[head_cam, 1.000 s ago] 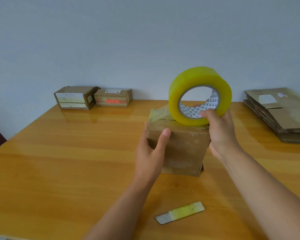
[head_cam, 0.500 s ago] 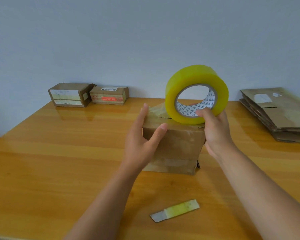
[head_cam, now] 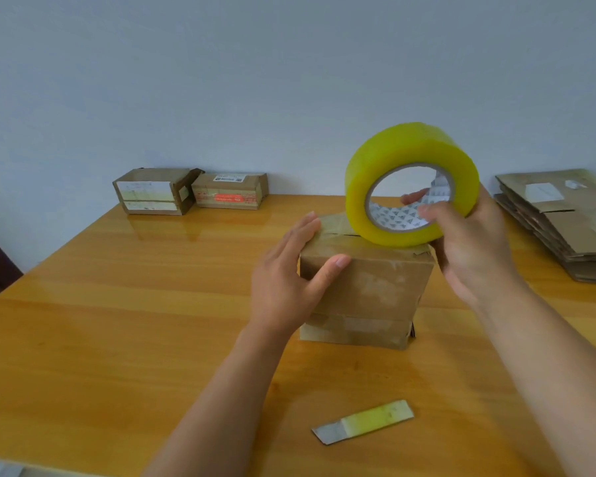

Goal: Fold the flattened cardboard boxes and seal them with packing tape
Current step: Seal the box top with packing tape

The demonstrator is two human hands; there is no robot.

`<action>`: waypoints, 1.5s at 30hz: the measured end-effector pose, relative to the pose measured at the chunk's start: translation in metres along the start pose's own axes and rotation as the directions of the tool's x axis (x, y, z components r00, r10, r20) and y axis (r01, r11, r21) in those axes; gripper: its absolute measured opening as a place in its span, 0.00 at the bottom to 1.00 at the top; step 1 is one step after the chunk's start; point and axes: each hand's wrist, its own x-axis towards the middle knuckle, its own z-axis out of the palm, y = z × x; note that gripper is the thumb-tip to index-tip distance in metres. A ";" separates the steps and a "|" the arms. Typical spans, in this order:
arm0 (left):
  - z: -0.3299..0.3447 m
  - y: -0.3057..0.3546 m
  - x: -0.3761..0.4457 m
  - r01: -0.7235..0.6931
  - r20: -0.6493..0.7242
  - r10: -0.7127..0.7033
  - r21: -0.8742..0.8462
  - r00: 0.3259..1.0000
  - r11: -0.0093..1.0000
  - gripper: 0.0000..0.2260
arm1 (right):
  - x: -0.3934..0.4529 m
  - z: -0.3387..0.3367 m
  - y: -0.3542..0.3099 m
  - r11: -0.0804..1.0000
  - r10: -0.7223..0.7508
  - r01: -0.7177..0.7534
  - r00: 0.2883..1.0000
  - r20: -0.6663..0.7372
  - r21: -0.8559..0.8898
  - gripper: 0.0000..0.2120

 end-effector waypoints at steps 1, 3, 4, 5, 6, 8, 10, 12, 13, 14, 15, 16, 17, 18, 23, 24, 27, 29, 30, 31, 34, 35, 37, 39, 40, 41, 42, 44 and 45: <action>0.000 0.000 0.000 -0.013 -0.009 0.013 0.019 1.000 1.000 0.33 | 0.002 -0.003 -0.003 0.999 -0.006 0.008 0.999 -0.040 0.036 0.13; 0.000 0.000 0.001 -0.036 -0.021 0.037 0.039 0.999 0.999 0.33 | 0.006 -0.013 -0.011 0.995 -0.015 0.026 0.994 -0.111 0.098 0.14; 0.001 0.001 0.000 -0.040 -0.023 0.041 0.039 0.999 0.998 0.32 | 0.007 -0.018 -0.015 0.994 -0.028 0.039 0.993 -0.118 0.098 0.15; 0.002 0.001 0.000 -0.036 -0.024 0.036 0.030 0.999 0.999 0.32 | 0.007 -0.023 -0.017 0.995 -0.045 0.055 0.993 -0.108 0.086 0.15; 0.004 0.001 0.000 -0.024 -0.025 0.025 0.010 0.999 1.000 0.31 | 0.006 -0.027 -0.018 0.995 -0.064 0.071 0.994 -0.091 0.075 0.16; 0.007 0.001 0.000 0.002 -0.021 -0.003 -0.039 1.000 0.999 0.30 | 0.003 -0.032 -0.016 0.994 -0.085 0.089 0.994 -0.063 0.067 0.16; 0.007 0.001 0.000 0.015 -0.004 -0.015 -0.065 1.000 0.998 0.29 | 0.000 -0.033 -0.010 0.996 -0.067 0.069 0.997 -0.025 0.055 0.19; 0.005 0.002 0.000 0.015 0.007 -0.014 -0.080 1.000 0.997 0.27 | -0.004 -0.030 -0.005 0.999 -0.024 0.023 0.999 0.037 0.045 0.23; 0.005 0.002 0.000 0.010 0.009 -0.010 -0.085 1.000 0.996 0.26 | -0.006 -0.029 -0.003 0.999 -0.006 0.003 0.998 0.061 0.049 0.23; 0.005 0.003 0.000 0.008 0.009 -0.007 -0.089 1.000 0.996 0.25 | -0.008 -0.028 -0.002 0.998 0.013 -0.017 0.997 0.073 0.058 0.20; 0.005 0.003 0.000 0.008 0.009 -0.007 -0.097 1.000 0.995 0.25 | -0.010 -0.026 -0.001 0.997 0.032 -0.038 0.996 0.078 0.068 0.17; 0.005 0.002 0.000 0.011 0.009 -0.010 -0.109 1.000 0.994 0.24 | -0.012 -0.026 -0.001 0.995 0.051 -0.057 0.996 0.079 0.076 0.15; 0.005 0.002 0.000 0.016 0.010 -0.015 -0.124 1.000 0.992 0.23 | -0.013 -0.025 -0.001 0.995 0.066 -0.071 0.995 0.070 0.072 0.15; 0.005 0.001 0.000 0.021 0.012 -0.020 -0.137 1.000 0.990 0.22 | -0.013 -0.025 -0.002 0.995 0.073 -0.076 0.996 0.049 0.060 0.15; 0.004 -0.002 -0.001 0.031 0.011 -0.030 -0.134 0.999 0.990 0.24 | -0.008 -0.028 -0.004 0.999 0.039 -0.038 0.998 -0.052 0.022 0.15; 0.004 -0.001 -0.001 0.031 0.008 -0.030 -0.133 1.000 0.991 0.25 | -0.008 -0.029 -0.005 1.000 0.028 -0.027 0.998 -0.058 0.016 0.16; 0.004 0.000 -0.001 0.029 0.007 -0.028 -0.116 1.000 0.993 0.26 | -0.008 -0.028 -0.007 1.000 0.010 -0.009 0.997 -0.082 0.005 0.15; 0.004 0.001 -0.001 0.029 0.008 -0.029 -0.105 1.000 0.994 0.26 | -0.007 -0.027 -0.008 1.000 -0.006 0.004 0.996 -0.092 -0.016 0.13; 0.004 0.001 -0.001 0.030 0.007 -0.029 -0.106 1.000 0.994 0.27 | -0.007 -0.027 -0.008 0.999 -0.018 0.015 0.995 -0.095 -0.033 0.12; 0.004 0.000 -0.001 0.029 0.006 -0.028 -0.110 1.000 0.993 0.27 | -0.007 -0.027 -0.008 0.998 -0.032 0.027 0.994 -0.101 -0.048 0.12; 0.005 0.001 -0.001 0.028 0.012 -0.027 -0.132 1.000 0.991 0.27 | -0.006 -0.028 -0.007 0.997 -0.059 0.051 0.989 -0.136 -0.065 0.14; 0.005 0.002 -0.001 0.029 0.018 -0.027 -0.143 0.999 0.989 0.27 | -0.006 -0.028 -0.006 0.996 -0.066 0.057 0.988 -0.138 -0.066 0.14; 0.004 0.004 -0.001 0.030 0.034 -0.025 -0.163 0.999 0.986 0.25 | -0.007 -0.029 -0.005 0.997 -0.062 0.056 0.991 -0.116 -0.061 0.14; 0.001 0.006 0.000 0.031 0.049 -0.024 -0.142 0.999 0.989 0.23 | -0.009 -0.030 -0.004 0.999 -0.035 0.033 0.997 -0.073 -0.030 0.15; -0.001 0.007 0.001 0.033 0.058 -0.027 -0.113 0.998 0.993 0.23 | -0.010 -0.031 -0.004 1.000 -0.017 0.017 0.999 -0.048 -0.006 0.16; -0.003 0.009 0.002 0.033 0.073 -0.027 -0.076 0.997 0.997 0.23 | -0.011 -0.031 -0.004 1.000 0.001 0.000 1.000 -0.020 0.016 0.15; -0.006 0.011 0.004 0.021 0.094 -0.018 -0.030 0.995 0.999 0.24 | -0.013 -0.031 -0.004 0.999 0.018 -0.018 1.000 0.012 0.029 0.15; -0.013 0.016 0.010 -0.052 0.158 0.039 0.084 0.987 0.995 0.26 | -0.017 -0.028 -0.004 0.999 0.040 -0.042 0.997 0.071 0.022 0.14; -0.016 0.019 0.012 -0.101 0.196 0.072 0.141 0.978 0.985 0.26 | -0.018 -0.026 -0.003 0.999 0.046 -0.047 0.995 0.084 0.011 0.14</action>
